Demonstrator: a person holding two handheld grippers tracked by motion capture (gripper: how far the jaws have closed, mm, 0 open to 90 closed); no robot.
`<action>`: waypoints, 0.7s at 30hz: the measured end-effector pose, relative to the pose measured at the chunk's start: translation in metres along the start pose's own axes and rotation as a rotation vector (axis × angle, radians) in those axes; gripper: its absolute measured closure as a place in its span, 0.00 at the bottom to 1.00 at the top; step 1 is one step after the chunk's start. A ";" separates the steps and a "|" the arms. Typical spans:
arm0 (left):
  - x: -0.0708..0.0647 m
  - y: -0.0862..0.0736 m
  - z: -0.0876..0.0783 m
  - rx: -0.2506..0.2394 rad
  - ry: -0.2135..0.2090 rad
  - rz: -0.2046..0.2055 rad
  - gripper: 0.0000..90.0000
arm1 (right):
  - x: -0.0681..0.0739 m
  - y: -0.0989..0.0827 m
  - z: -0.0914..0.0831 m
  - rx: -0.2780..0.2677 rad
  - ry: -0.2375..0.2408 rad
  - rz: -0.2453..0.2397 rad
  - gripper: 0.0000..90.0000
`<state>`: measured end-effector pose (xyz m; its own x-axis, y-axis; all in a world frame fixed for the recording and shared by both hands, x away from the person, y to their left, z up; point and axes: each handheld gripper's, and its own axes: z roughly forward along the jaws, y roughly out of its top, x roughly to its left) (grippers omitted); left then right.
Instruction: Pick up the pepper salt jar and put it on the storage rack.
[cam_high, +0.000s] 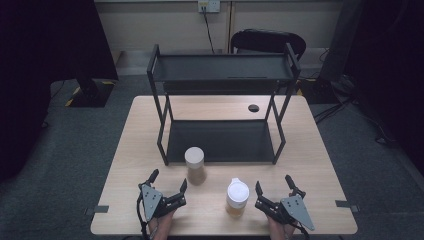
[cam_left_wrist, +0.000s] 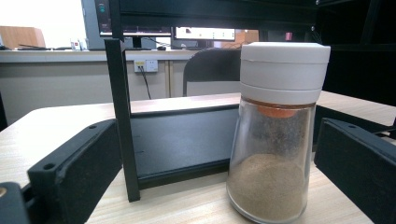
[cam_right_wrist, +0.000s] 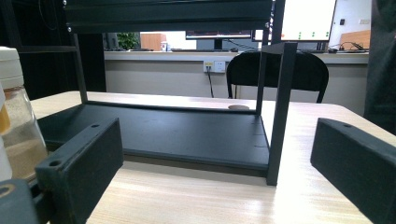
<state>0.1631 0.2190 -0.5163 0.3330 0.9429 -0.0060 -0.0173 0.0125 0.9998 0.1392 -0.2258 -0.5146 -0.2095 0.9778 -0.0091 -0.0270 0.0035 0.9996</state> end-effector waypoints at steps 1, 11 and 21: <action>0.000 0.000 0.000 0.000 0.000 -0.002 0.01 | 0.000 0.000 0.000 0.000 0.000 0.000 0.01; -0.003 0.001 0.000 0.004 0.016 0.000 0.01 | 0.000 0.000 0.000 0.000 -0.003 0.001 0.01; -0.003 0.002 0.001 0.009 0.020 -0.007 0.00 | 0.001 0.000 0.000 0.000 -0.005 0.000 0.01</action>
<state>0.1629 0.2161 -0.5146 0.3138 0.9494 -0.0134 -0.0064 0.0163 0.9998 0.1391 -0.2250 -0.5145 -0.2050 0.9787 -0.0086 -0.0266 0.0032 0.9996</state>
